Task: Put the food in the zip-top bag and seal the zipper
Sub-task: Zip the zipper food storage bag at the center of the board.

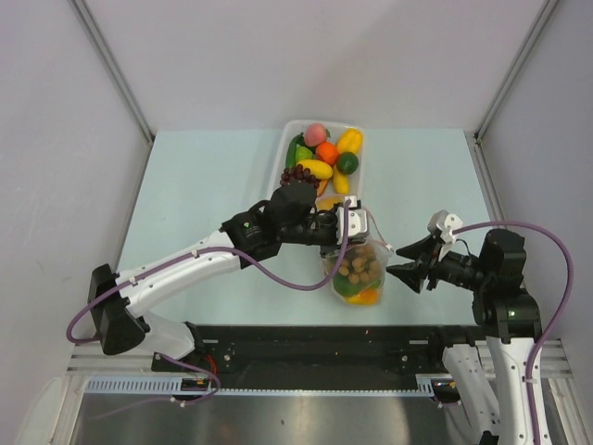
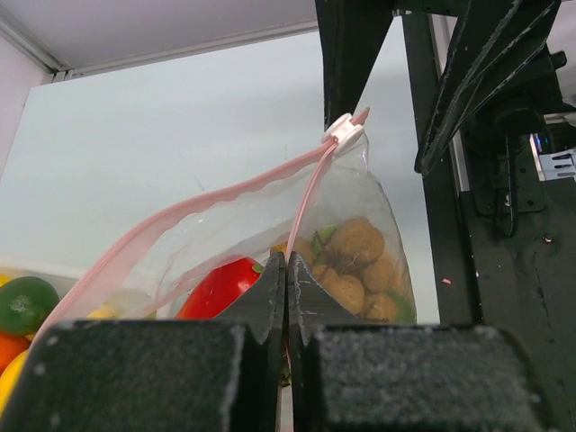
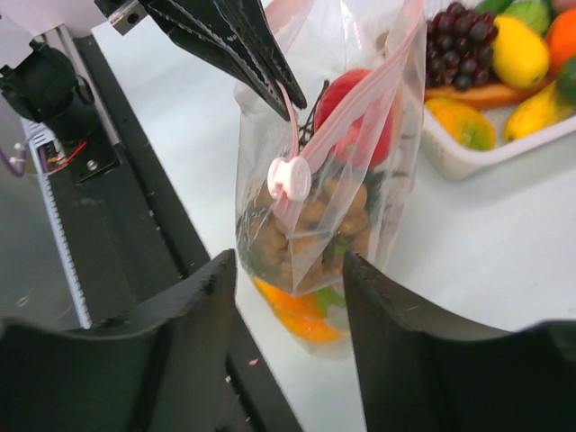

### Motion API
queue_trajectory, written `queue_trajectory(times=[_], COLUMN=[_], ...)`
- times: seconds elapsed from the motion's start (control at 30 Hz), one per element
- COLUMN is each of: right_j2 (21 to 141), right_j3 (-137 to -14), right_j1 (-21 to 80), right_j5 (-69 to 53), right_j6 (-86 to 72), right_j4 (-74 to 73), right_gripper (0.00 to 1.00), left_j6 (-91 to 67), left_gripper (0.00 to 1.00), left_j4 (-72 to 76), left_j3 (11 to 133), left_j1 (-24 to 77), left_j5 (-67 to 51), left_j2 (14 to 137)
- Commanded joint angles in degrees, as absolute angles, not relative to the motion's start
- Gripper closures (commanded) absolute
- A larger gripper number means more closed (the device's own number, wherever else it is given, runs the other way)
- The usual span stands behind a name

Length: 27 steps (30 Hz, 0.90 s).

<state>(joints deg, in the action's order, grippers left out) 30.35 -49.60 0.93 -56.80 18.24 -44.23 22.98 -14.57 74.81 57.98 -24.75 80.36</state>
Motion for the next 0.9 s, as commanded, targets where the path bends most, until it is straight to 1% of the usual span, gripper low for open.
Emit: queue_trajectory(times=[0.0,0.17,0.23,0.27,0.33,0.37,0.43,0.47,0.53,0.6,0.63,0.7,0.73,0.83,0.87], right_j2=[27.25,28.91,29.00,29.09,29.27,29.27,29.01,28.83,28.39,28.04,27.86,27.42,27.33,27.42,27.42], right_j3=[-46.94,-46.58,-46.49,-46.41,-46.41,-46.49,-46.41,-46.32,-46.06,-46.23,-46.23,-46.32,-46.41,-46.93,-47.11], right_j1=[2.11,3.86,4.65,5.79,6.94,7.38,8.35,8.52,8.96,9.23,9.32,9.40,9.32,9.40,9.40], right_j5=[-55.03,-52.91,-52.91,-52.30,-51.42,-50.72,-50.45,-50.19,-49.92,-49.92,-49.92,-50.01,-50.18,-50.71,-50.71], right_j6=[13.62,12.05,11.95,12.56,13.70,14.49,14.94,15.12,15.56,16.69,17.31,18.36,18.63,19.51,19.60], right_j4=[-30.43,-27.86,-26.81,-26.72,-27.68,-28.12,-28.83,-28.92,-28.83,-29.44,-29.70,-30.32,-30.50,-31.29,-31.46], right_gripper=[0.47,0.48,0.51,0.60,0.69,0.79,0.87,0.93,1.00,1.00,1.00,1.00,1.00,1.00,1.00], left_j6=[21.27,20.83,20.66,20.48,20.22,20.13,18.99,18.81,18.81,19.68,20.30,23.44,24.86,31.54,34.42], left_gripper=[1.00,1.00,1.00,1.00,1.00,1.00,1.00,1.00,1.00,0.99,0.86,0.73,0.59,0.50,0.49], left_j4=[-11.78,-11.95,-12.13,-12.13,-11.87,-11.95,-12.04,-12.13,-12.48,-12.65,-13.09,-13.18,-12.92,-14.41,-15.37], left_j3=[77.34,77.26,77.43,77.34,77.26,77.34,77.78,78.04,78.31,78.40,78.66,79.01,79.45,81.46,82.34], left_j1=[57.74,57.74,57.66,57.66,57.57,57.48,56.87,56.69,56.43,56.25,56.08,55.90,55.90,56.25,56.51], left_j5=[-27.07,-27.42,-27.68,-27.86,-27.86,-27.69,-28.21,-28.47,-29.18,-29.44,-29.62,-30.06,-30.41,-33.82,-34.45], left_j2=[78.75,78.92,79.28,79.28,79.28,79.28,79.54,79.72,79.89,79.54,79.54,78.84,78.49,77.87,78.13])
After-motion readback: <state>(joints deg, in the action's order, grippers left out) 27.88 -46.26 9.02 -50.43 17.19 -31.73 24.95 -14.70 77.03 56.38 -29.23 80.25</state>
